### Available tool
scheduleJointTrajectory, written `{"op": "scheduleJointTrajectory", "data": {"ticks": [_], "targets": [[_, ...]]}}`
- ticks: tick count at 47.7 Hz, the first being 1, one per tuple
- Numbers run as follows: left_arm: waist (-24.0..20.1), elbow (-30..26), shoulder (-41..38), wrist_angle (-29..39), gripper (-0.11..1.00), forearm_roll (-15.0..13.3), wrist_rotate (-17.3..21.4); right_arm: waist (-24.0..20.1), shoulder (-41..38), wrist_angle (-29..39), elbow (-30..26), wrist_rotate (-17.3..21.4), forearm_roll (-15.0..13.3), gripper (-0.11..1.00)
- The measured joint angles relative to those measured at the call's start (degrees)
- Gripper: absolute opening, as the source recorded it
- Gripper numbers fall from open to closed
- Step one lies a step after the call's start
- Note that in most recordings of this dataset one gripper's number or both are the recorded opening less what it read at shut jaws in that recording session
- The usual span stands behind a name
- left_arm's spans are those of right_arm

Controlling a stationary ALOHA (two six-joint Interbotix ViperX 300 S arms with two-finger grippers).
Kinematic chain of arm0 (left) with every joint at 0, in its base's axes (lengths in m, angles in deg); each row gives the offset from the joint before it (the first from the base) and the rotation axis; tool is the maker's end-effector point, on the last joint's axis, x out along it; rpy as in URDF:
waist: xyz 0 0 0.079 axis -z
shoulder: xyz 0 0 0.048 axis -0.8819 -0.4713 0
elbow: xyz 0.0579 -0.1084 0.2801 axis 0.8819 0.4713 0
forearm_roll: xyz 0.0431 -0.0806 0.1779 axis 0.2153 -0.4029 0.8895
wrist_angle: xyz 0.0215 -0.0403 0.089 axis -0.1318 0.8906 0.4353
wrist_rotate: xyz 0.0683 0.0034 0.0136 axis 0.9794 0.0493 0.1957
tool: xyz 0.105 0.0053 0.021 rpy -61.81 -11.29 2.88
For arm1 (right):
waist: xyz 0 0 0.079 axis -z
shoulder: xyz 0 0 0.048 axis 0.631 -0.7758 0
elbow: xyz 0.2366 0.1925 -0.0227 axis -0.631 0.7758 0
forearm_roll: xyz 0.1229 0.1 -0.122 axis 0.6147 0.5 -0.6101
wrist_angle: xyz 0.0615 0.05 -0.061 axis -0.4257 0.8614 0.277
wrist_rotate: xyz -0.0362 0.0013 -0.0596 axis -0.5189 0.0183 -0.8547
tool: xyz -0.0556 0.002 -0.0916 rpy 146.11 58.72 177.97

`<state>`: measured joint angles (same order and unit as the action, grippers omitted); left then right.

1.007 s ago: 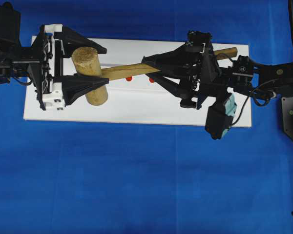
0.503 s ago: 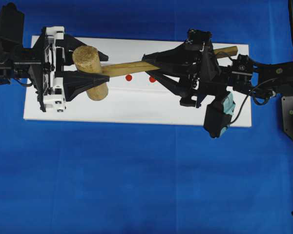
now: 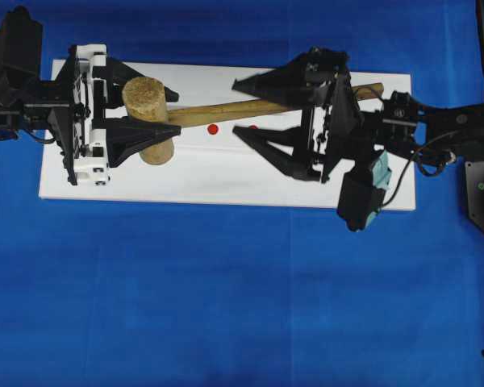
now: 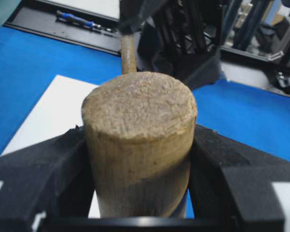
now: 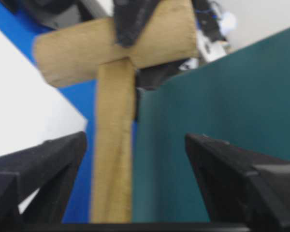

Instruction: Hit the mark with a hammer.

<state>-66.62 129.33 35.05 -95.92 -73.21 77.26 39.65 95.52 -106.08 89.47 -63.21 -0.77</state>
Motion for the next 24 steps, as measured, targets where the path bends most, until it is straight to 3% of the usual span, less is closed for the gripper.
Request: {"op": "scheduleJointTrajectory", "data": {"ticks": [4, 13, 24], "targets": [[0.00, 0.00, 0.00, 0.00, 0.46, 0.00, 0.26, -0.35, 0.53, 3.43, -0.09, 1.14, 2.02, 0.97], [0.09, 0.09, 0.00, 0.00, 0.46, 0.00, 3.96, -0.18, 2.72, 13.89, -2.20, 7.82, 14.33, 0.97], [1.41, 0.44, 0.18, 0.79, 0.46, 0.00, 11.25, 0.00, 3.69, 17.23, -2.90, 8.79, 22.59, 0.97]]}}
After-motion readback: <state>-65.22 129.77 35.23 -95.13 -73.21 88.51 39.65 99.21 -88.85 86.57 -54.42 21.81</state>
